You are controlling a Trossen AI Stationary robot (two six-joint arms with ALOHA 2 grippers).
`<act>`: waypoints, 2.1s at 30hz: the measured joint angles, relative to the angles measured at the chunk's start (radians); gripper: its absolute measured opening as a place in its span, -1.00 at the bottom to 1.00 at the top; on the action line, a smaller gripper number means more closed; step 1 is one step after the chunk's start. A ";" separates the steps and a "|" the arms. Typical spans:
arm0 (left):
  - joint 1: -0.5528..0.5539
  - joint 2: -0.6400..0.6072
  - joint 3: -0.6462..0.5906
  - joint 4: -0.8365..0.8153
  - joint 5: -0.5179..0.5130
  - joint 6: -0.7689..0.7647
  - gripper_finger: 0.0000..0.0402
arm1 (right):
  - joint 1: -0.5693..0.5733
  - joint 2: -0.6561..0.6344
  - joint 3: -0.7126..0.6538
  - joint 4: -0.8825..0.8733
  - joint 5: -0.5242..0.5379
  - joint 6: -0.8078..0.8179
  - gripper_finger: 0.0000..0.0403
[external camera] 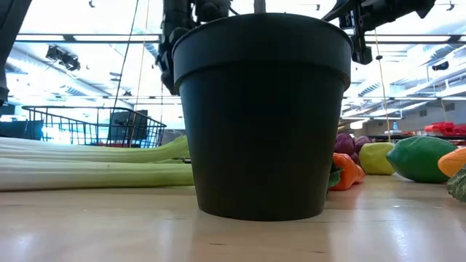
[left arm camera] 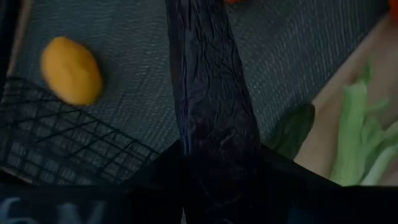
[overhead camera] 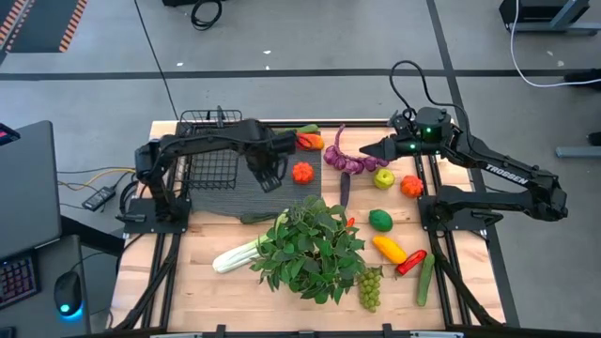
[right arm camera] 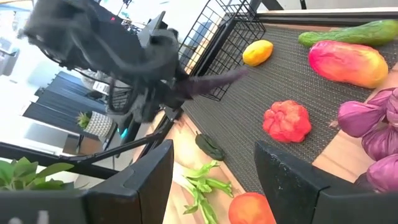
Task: Build produce basket
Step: Put the left violet eggplant into the wire basket, then put the yellow lemon into the wire basket
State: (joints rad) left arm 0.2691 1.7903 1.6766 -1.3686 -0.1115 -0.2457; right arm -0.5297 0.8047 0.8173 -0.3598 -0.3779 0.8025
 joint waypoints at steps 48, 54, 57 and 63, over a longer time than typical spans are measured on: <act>0.448 -0.446 -0.469 0.167 -0.096 -0.162 0.32 | 0.000 0.000 0.000 0.000 -0.036 0.112 0.14; 0.468 -0.445 -0.469 0.341 0.073 -0.113 0.53 | 0.000 0.000 0.000 0.001 -0.037 0.114 0.14; 0.442 -0.445 -0.469 0.469 0.106 -0.007 0.54 | 0.000 0.000 0.000 0.000 -0.038 0.115 0.14; 0.411 -0.413 -0.468 0.617 0.105 0.163 0.48 | 0.000 0.000 0.000 0.000 -0.052 0.133 0.14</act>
State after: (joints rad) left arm 0.6803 1.3769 1.2084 -0.7521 -0.0066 -0.0826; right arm -0.5297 0.8047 0.8173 -0.3595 -0.4302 0.9355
